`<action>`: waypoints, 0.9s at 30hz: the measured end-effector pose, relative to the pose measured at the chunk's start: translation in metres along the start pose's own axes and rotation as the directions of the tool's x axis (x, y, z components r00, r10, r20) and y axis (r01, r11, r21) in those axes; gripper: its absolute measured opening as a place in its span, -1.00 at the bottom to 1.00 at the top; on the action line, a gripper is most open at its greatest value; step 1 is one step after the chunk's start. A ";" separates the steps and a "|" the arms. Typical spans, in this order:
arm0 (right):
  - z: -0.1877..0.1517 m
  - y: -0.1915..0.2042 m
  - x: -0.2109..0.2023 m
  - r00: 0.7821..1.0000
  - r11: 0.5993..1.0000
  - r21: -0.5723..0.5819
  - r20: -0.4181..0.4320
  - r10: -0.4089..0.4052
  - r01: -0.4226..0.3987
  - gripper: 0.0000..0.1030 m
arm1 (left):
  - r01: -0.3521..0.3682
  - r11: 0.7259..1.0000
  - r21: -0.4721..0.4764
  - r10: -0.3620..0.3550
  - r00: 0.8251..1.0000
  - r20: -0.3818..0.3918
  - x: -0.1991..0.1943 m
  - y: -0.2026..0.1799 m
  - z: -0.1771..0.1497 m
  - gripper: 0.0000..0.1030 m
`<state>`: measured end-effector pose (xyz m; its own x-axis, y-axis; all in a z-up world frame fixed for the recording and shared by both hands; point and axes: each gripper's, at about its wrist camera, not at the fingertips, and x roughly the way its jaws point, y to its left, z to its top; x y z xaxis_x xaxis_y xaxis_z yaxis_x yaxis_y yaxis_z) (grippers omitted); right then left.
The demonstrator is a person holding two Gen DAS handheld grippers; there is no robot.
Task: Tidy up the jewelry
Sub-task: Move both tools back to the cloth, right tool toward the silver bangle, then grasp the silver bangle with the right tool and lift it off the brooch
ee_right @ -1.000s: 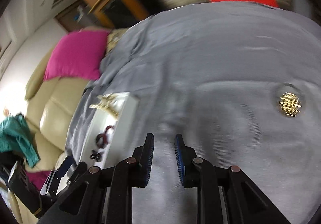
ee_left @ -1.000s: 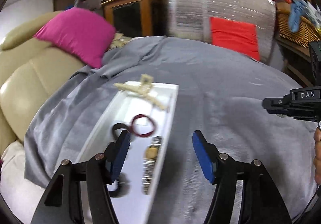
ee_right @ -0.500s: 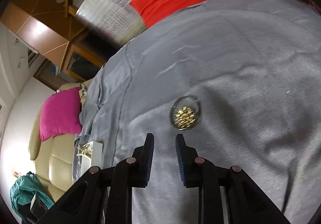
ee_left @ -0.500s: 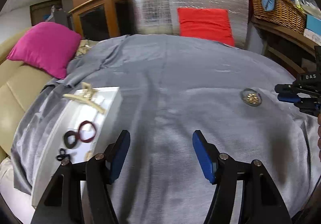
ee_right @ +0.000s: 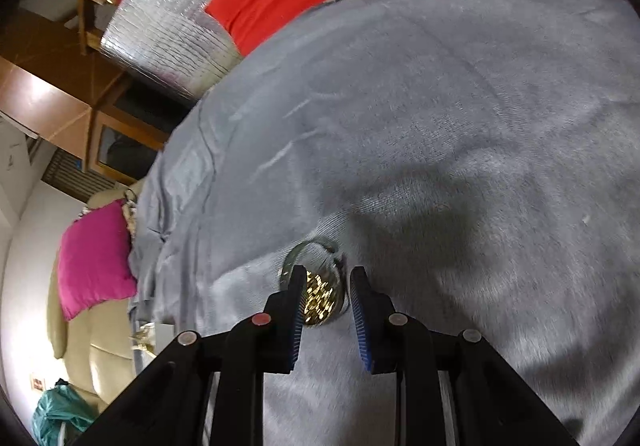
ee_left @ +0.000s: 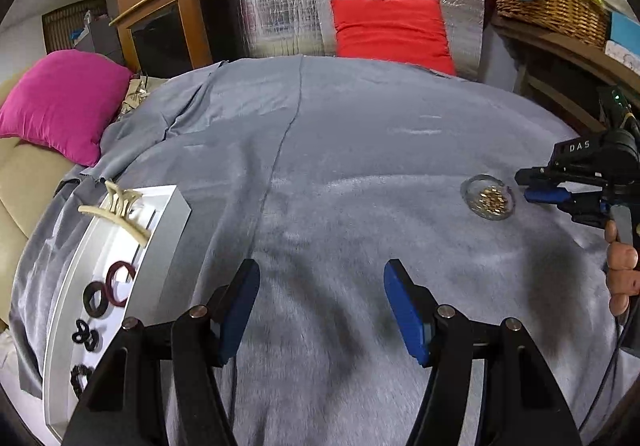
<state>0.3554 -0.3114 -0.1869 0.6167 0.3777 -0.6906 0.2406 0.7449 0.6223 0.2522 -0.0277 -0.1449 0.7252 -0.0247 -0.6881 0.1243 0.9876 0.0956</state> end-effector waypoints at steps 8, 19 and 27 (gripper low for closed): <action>0.000 0.005 0.018 0.995 0.994 -0.053 -0.009 -0.096 0.095 -0.80 | 0.012 0.999 0.043 -0.011 1.000 -0.026 0.033 -0.016 0.011 0.27; 0.010 -0.018 0.005 0.996 0.994 0.052 0.015 0.093 -0.094 -0.92 | 0.075 0.995 0.064 -0.073 0.997 -0.028 0.055 -0.045 0.014 0.27; 0.017 -0.036 -0.006 0.993 0.987 0.114 0.046 0.112 -0.116 -0.93 | 0.100 0.992 0.073 -0.097 0.994 -0.040 0.072 -0.071 0.021 0.27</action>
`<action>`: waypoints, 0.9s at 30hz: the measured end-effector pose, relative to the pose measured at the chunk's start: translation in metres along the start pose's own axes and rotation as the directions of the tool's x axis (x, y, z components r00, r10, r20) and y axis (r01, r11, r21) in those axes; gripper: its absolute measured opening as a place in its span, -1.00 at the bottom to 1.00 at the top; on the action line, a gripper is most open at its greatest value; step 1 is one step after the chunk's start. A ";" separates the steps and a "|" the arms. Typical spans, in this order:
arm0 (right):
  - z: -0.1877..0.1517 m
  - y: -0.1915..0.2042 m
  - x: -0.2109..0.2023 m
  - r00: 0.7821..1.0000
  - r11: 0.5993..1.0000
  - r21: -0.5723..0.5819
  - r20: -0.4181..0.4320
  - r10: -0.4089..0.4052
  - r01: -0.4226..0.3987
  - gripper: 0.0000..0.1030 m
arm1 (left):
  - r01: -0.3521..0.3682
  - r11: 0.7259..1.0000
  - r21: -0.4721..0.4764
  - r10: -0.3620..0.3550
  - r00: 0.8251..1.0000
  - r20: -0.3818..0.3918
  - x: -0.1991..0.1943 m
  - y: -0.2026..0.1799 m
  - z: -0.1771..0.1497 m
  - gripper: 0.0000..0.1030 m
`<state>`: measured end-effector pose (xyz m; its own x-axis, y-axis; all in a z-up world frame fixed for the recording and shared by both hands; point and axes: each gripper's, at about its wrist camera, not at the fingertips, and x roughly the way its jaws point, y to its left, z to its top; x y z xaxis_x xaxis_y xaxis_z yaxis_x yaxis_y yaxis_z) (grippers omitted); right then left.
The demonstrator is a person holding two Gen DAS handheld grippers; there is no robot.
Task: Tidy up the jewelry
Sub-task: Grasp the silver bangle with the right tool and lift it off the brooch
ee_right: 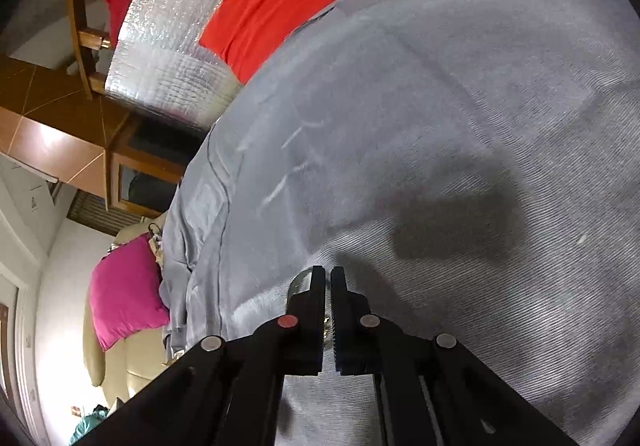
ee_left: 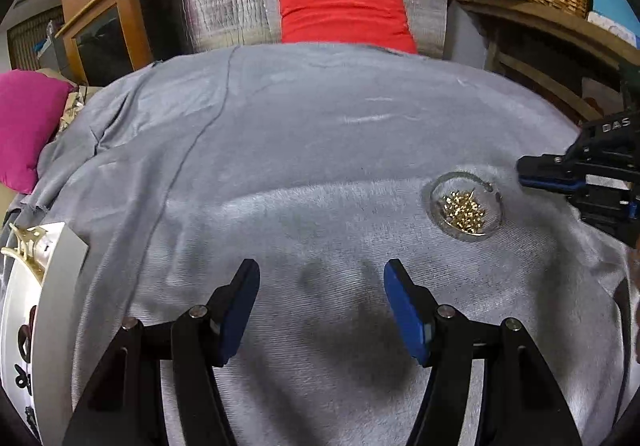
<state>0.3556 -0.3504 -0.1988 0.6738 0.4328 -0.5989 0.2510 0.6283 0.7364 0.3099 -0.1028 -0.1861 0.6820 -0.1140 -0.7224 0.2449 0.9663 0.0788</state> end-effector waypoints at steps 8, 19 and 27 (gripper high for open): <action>-0.002 0.019 0.009 0.996 0.992 -0.111 -0.057 -0.063 0.056 -0.64 | -0.028 0.998 -0.057 0.026 0.999 -0.025 0.003 0.013 0.000 0.27; 0.002 0.041 0.017 0.989 0.944 -0.295 0.026 -0.145 0.146 -0.33 | -0.009 0.999 -0.047 0.008 1.000 -0.021 -0.008 0.020 -0.003 0.27; -0.008 0.058 0.047 0.965 0.859 -0.458 -0.006 -0.262 0.230 -0.46 | 0.030 0.998 -0.063 -0.033 0.998 -0.049 -0.001 0.022 -0.001 0.27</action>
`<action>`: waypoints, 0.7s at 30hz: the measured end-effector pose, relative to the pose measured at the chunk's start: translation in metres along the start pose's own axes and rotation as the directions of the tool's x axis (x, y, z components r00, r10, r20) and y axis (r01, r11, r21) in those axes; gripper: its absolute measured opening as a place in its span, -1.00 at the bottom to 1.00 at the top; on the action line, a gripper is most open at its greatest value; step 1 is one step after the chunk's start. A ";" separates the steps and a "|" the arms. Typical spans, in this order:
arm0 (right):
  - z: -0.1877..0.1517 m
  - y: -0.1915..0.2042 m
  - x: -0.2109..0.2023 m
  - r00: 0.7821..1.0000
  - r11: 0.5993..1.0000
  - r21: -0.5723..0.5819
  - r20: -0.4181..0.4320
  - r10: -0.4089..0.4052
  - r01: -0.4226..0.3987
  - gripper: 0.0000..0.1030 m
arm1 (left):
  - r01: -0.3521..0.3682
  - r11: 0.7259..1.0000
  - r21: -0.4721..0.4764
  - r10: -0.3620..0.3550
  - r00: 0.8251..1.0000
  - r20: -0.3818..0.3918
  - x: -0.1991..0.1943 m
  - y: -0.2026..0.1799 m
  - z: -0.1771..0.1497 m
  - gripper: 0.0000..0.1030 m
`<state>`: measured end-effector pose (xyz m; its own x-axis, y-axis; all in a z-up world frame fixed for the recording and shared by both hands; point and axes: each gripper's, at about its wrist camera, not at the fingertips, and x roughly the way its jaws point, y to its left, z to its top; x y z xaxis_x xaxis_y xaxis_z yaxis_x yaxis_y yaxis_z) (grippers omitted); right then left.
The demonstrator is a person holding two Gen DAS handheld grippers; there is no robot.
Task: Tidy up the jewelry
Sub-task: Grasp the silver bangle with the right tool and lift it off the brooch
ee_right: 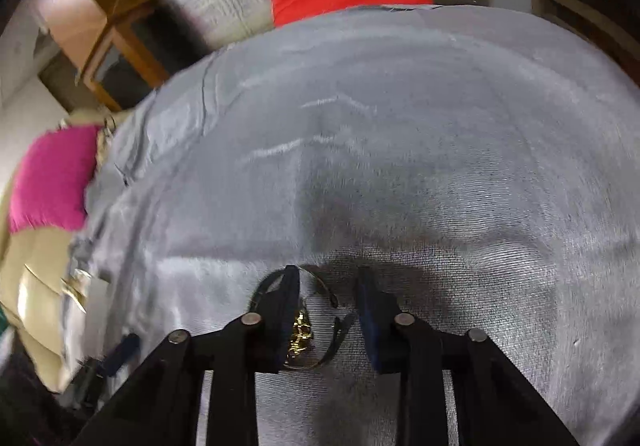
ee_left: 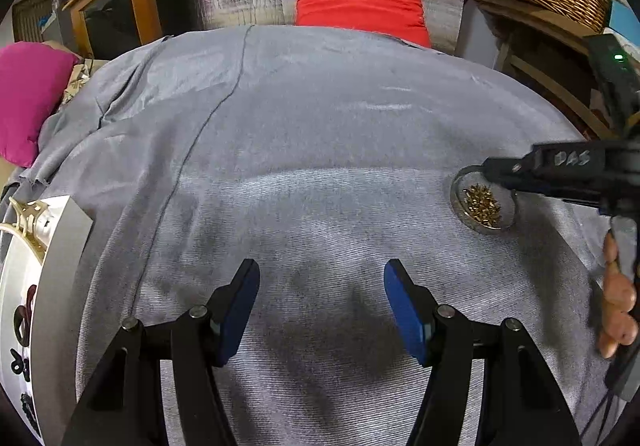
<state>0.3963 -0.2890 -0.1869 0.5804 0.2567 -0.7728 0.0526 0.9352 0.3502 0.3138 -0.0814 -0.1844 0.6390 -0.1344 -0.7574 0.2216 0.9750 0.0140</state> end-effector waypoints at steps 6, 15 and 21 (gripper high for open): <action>-0.003 0.009 0.005 0.997 0.995 -0.064 0.029 -0.076 0.078 -0.83 | 0.019 1.000 0.009 -0.019 1.000 0.004 0.001 -0.010 0.002 0.27; -0.004 -0.027 -0.017 0.990 0.983 0.137 0.091 0.112 -0.124 -0.89 | 0.027 0.999 0.018 -0.028 1.000 0.013 0.009 -0.018 0.009 0.27; -0.007 -0.055 -0.019 0.973 0.937 0.270 0.110 0.201 -0.223 -0.91 | 0.071 0.997 0.025 -0.072 0.997 0.038 0.017 -0.034 0.022 0.27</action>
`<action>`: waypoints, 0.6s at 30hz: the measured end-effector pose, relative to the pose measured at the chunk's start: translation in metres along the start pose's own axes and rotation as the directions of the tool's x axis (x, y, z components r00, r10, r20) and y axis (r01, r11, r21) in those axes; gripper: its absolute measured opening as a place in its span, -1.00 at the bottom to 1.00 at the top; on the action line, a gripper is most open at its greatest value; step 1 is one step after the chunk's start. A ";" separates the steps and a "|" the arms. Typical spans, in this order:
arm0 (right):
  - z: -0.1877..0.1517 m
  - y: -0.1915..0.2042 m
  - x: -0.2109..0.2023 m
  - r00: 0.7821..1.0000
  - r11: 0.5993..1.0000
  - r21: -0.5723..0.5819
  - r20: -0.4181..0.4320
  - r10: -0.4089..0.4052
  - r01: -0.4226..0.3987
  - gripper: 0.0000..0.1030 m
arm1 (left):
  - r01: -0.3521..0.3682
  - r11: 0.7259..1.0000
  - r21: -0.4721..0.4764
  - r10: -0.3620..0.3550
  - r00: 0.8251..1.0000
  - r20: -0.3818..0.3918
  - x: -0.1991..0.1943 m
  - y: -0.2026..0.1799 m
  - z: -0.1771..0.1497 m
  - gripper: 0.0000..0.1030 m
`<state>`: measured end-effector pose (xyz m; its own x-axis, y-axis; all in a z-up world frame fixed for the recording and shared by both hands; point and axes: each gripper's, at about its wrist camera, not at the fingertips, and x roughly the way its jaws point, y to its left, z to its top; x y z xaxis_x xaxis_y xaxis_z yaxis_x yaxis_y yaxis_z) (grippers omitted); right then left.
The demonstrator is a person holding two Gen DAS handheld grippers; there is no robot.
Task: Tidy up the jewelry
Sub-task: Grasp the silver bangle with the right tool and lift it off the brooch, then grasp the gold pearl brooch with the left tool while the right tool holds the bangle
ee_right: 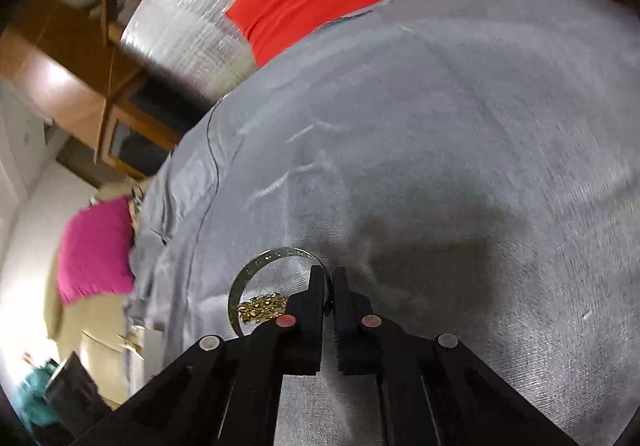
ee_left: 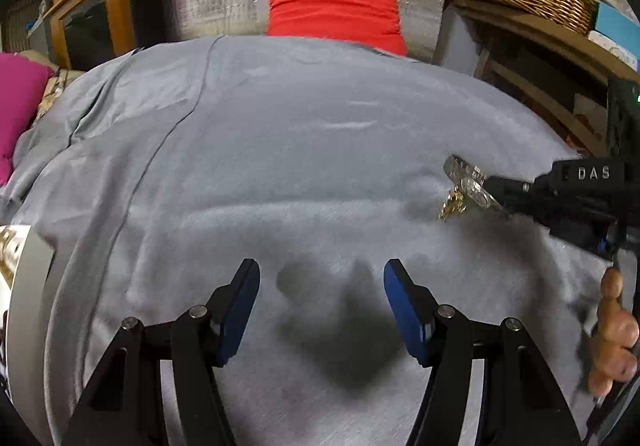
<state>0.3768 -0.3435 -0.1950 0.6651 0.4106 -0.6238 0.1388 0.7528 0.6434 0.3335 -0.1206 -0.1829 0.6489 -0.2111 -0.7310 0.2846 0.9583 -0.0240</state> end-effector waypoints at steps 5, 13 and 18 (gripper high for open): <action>0.005 -0.024 -0.007 0.993 0.986 0.117 -0.011 0.120 -0.118 -0.90 | 0.009 0.999 0.038 -0.009 1.000 -0.001 0.008 -0.016 0.006 0.27; 0.008 -0.054 -0.024 0.992 0.974 0.191 -0.002 0.124 -0.121 -0.91 | 0.052 0.994 0.100 -0.055 0.998 0.018 -0.001 -0.030 0.007 0.27; 0.008 -0.059 -0.030 0.994 0.976 0.190 -0.003 0.108 -0.106 -0.90 | 0.167 0.980 0.109 -0.165 0.986 -0.033 -0.003 -0.036 0.002 0.27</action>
<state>0.3543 -0.4042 -0.2111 0.6742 0.4913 -0.5515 0.2043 0.5936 0.7784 0.3230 -0.1547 -0.1789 0.5697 -0.3595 -0.7391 0.4641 0.8829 -0.0717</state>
